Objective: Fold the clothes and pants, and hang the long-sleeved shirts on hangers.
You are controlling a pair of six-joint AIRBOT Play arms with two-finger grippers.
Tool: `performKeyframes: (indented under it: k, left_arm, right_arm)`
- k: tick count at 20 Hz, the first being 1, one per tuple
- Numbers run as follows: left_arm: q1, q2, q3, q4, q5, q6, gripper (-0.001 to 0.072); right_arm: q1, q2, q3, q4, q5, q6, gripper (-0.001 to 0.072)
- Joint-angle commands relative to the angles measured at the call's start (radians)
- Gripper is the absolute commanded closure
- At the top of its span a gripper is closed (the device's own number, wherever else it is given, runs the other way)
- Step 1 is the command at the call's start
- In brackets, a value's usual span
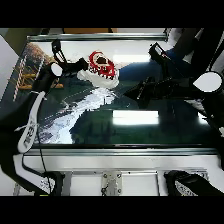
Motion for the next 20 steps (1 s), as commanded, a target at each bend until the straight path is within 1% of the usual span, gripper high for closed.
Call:
performKeyframes:
  k: [1,4,7,8,9,10,12,13,14,15,16,18,20]
  left_arm:
    - [-0.014,-0.237,0.203,-0.020,-0.016,-0.021,0.0030]
    - [-0.028,-0.361,0.340,-0.022,-0.047,-0.037,0.0030]
    - [-0.049,-0.422,0.420,-0.029,-0.057,-0.098,0.0031]
    - [-0.056,-0.421,0.405,-0.050,-0.039,-0.117,0.0161]
    - [-0.056,-0.414,0.391,-0.083,-0.039,-0.116,0.0465]
    - [-0.056,-0.400,0.373,-0.125,-0.044,-0.114,0.0683]
    - [-0.054,-0.362,0.380,-0.165,-0.097,-0.111,0.0691]
    - [-0.054,-0.332,0.400,-0.171,-0.126,-0.093,0.0691]
    - [-0.054,-0.290,0.419,-0.172,-0.137,-0.047,0.0691]
    - [-0.063,-0.227,0.435,-0.183,-0.135,0.015,0.0691]
    - [-0.074,-0.157,0.444,-0.193,-0.130,0.064,0.0691]
    - [-0.100,0.019,0.436,-0.217,-0.097,0.148,0.0691]
    - [-0.148,0.217,0.378,-0.229,0.010,0.224,0.0691]
  right_arm:
    - [0.001,-0.001,0.000,0.000,0.000,0.000,0.0683]
    - [0.001,-0.001,0.000,0.000,0.000,0.000,0.0683]
    - [0.001,0.000,0.000,0.000,0.000,0.000,0.0683]
    - [0.001,-0.001,0.000,0.001,0.000,0.000,0.0683]
    - [0.002,-0.001,0.000,0.001,0.000,0.000,0.0684]
    - [0.002,-0.001,0.000,0.001,0.000,0.000,0.0683]
    - [0.002,0.000,0.000,0.012,0.011,0.001,0.0683]
    - [0.002,0.000,0.000,0.016,0.025,-0.001,0.0683]
    - [0.000,0.000,0.000,0.014,0.002,-0.034,0.0684]
    - [-0.015,0.003,0.008,0.003,-0.034,-0.025,0.0687]
    - [-0.040,0.012,0.030,-0.037,-0.097,0.008,0.0688]
    - [-0.108,0.045,0.099,-0.164,-0.252,0.102,0.0688]
    - [-0.175,0.091,0.165,-0.297,-0.376,0.229,0.0688]
